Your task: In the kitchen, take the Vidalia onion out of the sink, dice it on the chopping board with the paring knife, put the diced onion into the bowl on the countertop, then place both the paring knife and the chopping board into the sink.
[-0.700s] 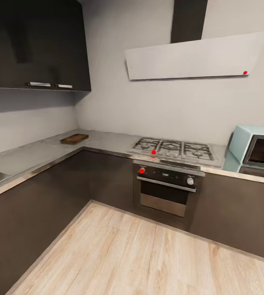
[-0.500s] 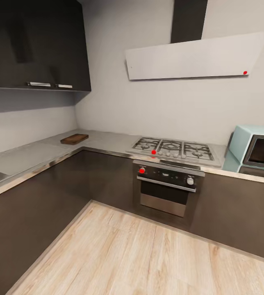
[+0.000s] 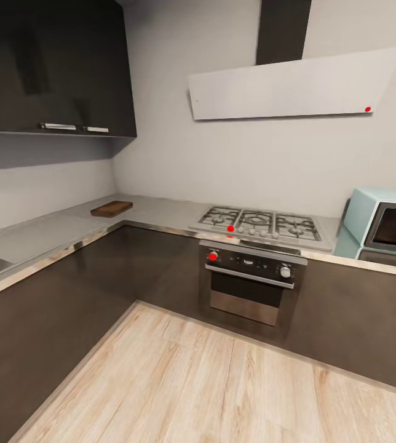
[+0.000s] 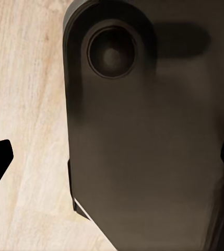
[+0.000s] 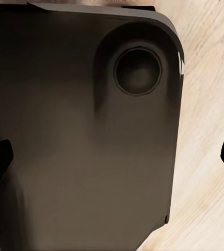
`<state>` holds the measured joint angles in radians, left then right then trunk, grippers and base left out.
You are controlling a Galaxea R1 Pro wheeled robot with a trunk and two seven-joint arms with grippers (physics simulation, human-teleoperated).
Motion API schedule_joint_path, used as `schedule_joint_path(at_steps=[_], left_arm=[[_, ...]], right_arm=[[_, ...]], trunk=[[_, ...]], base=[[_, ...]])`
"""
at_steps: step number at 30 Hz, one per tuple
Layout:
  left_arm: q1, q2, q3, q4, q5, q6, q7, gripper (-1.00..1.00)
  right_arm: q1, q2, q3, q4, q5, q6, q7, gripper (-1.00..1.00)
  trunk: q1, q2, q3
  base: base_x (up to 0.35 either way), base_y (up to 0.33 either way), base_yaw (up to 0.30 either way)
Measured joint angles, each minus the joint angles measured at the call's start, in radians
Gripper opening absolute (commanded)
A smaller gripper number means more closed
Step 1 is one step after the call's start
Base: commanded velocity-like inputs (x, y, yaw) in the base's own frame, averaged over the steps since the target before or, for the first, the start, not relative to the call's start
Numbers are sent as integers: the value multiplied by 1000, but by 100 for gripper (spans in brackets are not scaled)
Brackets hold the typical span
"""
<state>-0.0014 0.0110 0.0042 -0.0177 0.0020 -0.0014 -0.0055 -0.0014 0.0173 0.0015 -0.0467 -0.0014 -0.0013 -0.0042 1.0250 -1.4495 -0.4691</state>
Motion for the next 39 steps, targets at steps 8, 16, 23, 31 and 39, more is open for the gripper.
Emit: schedule_joint_path(at_steps=[8,16,23,31,39], left_arm=[[0,-2,-1,1,1,0,0,100],[0,-2,-1,2,1,0,-2,100],[0,-2,-1,3,1,0,-4,100],[0,6,-1,2,1,0,-4,100],[0,8,-1,2,1,0,-4,100]], right_arm=[[0,0,0,-3,0,0,-1,100],[0,-3,2,-2,1,0,-1,100],[0,-7,2,-2,3,0,-3,100],[0,-4,5,-2,3,0,-3,100],[0,-3,6,-2,4,0,-3,100]], trunk=[[0,0,0],[0,0,0],[0,0,0],[0,0,0],[0,0,0]], base=[[0,0,0],[0,0,0],[0,0,0],[0,0,4],[0,0,207]])
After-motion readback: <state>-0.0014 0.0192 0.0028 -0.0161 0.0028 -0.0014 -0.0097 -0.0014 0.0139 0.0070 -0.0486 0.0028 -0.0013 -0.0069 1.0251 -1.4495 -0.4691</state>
